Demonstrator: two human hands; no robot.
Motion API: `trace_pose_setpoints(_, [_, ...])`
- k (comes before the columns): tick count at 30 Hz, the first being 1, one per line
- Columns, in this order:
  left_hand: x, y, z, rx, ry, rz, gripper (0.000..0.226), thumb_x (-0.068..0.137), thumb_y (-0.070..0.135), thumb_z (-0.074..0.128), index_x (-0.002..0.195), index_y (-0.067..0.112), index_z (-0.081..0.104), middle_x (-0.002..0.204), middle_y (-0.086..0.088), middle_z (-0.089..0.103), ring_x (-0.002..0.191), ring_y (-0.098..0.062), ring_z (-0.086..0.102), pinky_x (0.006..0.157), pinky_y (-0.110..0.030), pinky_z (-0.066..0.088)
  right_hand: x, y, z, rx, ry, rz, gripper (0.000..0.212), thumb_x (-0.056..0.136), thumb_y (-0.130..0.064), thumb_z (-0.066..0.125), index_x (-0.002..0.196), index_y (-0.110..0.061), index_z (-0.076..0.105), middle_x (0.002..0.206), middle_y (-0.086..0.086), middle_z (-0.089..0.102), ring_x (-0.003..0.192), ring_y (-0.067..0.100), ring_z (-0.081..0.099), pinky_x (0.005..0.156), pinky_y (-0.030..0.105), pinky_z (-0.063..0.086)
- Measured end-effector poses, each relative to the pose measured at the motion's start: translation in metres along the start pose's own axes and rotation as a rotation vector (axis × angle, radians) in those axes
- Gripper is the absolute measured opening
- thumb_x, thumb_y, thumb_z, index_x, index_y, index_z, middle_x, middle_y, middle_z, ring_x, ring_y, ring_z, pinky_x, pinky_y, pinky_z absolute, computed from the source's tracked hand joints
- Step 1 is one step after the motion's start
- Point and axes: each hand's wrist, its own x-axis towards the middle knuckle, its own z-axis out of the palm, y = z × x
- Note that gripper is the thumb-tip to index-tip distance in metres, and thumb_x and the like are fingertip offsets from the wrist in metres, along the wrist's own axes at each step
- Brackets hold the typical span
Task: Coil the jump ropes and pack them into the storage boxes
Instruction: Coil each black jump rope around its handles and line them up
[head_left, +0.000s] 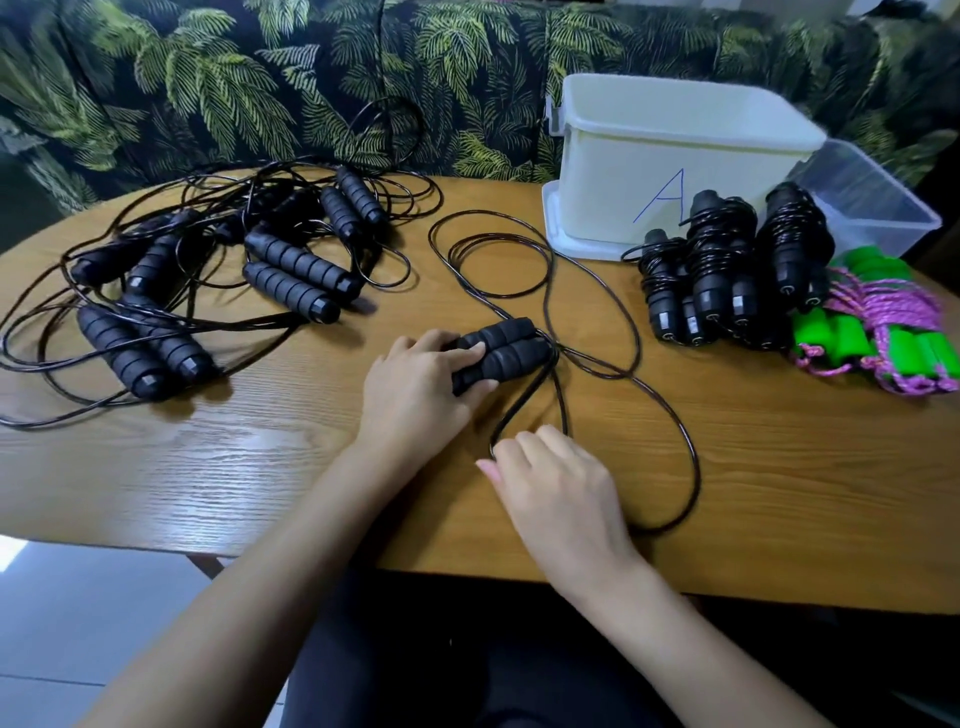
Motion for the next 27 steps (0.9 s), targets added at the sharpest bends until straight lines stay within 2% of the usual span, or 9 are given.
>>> trace_pose_setpoints(2, [0.001,-0.001,-0.006,0.037,-0.059,0.032,0.055,0.088,0.068,0.049,0.130,0.035,0.063,0.130,0.008,0.060,0.105,-0.024,0.055,0.081,-0.036,0.048,0.001,-0.003,0.000,-0.019,-0.001,-0.011,0.030,0.093,-0.032,0.048,0.068,-0.018,0.060,0.062,-0.002,0.054,0.061,0.017,0.055,0.059,0.027,0.043])
trace_pose_setpoints(4, [0.003,0.001,-0.015,0.034,-0.150,0.033,0.080,0.077,0.085,0.037,0.133,0.033,0.061,0.133,0.006,0.058,0.110,-0.024,0.056,0.084,-0.036,0.048,0.003,-0.006,0.000,-0.021,0.005,-0.025,0.030,0.091,-0.031,0.047,0.067,-0.019,0.059,0.061,-0.002,0.054,0.061,0.017,0.056,0.054,0.027,0.044])
trace_pose_setpoints(7, [0.008,0.007,-0.024,0.103,-0.253,0.041,0.099,0.063,0.092,0.049,0.139,0.028,0.055,0.136,0.004,0.056,0.118,-0.024,0.057,0.090,-0.036,0.049,0.006,-0.011,-0.001,-0.011,-0.005,-0.042,0.030,0.089,-0.029,0.047,0.065,-0.017,0.061,0.059,-0.001,0.056,0.061,0.017,0.059,0.053,0.027,0.048])
trace_pose_setpoints(11, [0.013,0.015,-0.026,0.176,-0.260,0.070,0.080,0.075,0.067,0.066,0.143,0.027,0.050,0.132,0.002,0.057,0.114,-0.024,0.057,0.085,-0.032,0.047,0.009,-0.015,-0.002,0.032,-0.031,-0.042,0.029,0.089,-0.026,0.047,0.065,-0.017,0.060,0.060,0.000,0.056,0.061,0.018,0.058,0.051,0.029,0.046])
trace_pose_setpoints(16, [0.018,0.015,-0.027,0.144,-0.237,0.040,0.048,0.084,0.044,0.063,0.129,0.028,0.063,0.115,0.002,0.066,0.099,-0.027,0.062,0.076,-0.032,0.049,0.008,0.035,-0.010,0.069,-0.095,-0.162,0.025,0.089,-0.034,0.049,0.071,-0.021,0.061,0.065,-0.005,0.055,0.065,0.016,0.056,0.050,0.027,0.045])
trace_pose_setpoints(20, [0.014,0.011,-0.022,0.048,-0.177,0.055,0.045,0.086,0.036,0.067,0.130,0.024,0.065,0.119,-0.002,0.068,0.103,-0.027,0.064,0.085,-0.038,0.054,0.004,0.090,-0.018,0.150,-0.263,-0.263,0.033,0.095,-0.040,0.042,0.078,-0.020,0.062,0.071,-0.008,0.056,0.068,0.013,0.054,0.055,0.024,0.048])
trace_pose_setpoints(22, [0.010,0.007,-0.018,-0.020,-0.134,0.072,0.044,0.085,0.031,0.070,0.128,0.022,0.066,0.121,-0.005,0.068,0.105,-0.028,0.064,0.088,-0.040,0.054,0.001,0.108,-0.022,0.208,-0.332,-0.253,0.033,0.097,-0.042,0.042,0.079,-0.022,0.060,0.071,-0.011,0.055,0.069,0.009,0.051,0.058,0.020,0.043])
trace_pose_setpoints(25, [0.007,-0.003,-0.010,-0.095,-0.087,0.065,0.047,0.080,0.028,0.075,0.126,0.023,0.067,0.129,-0.009,0.065,0.101,-0.033,0.061,0.088,-0.042,0.053,-0.004,0.131,-0.024,0.330,-0.442,-0.145,0.032,0.099,-0.047,0.038,0.082,-0.027,0.057,0.075,-0.019,0.052,0.074,-0.001,0.046,0.061,0.010,0.034])
trace_pose_setpoints(27, [0.005,-0.006,-0.004,-0.118,-0.041,0.081,0.050,0.077,0.026,0.077,0.126,0.022,0.067,0.126,-0.008,0.067,0.090,-0.031,0.058,0.081,-0.034,0.049,-0.008,0.141,-0.023,0.420,-0.480,-0.027,0.033,0.098,-0.051,0.035,0.082,-0.031,0.056,0.076,-0.022,0.050,0.079,-0.002,0.047,0.064,0.008,0.033])
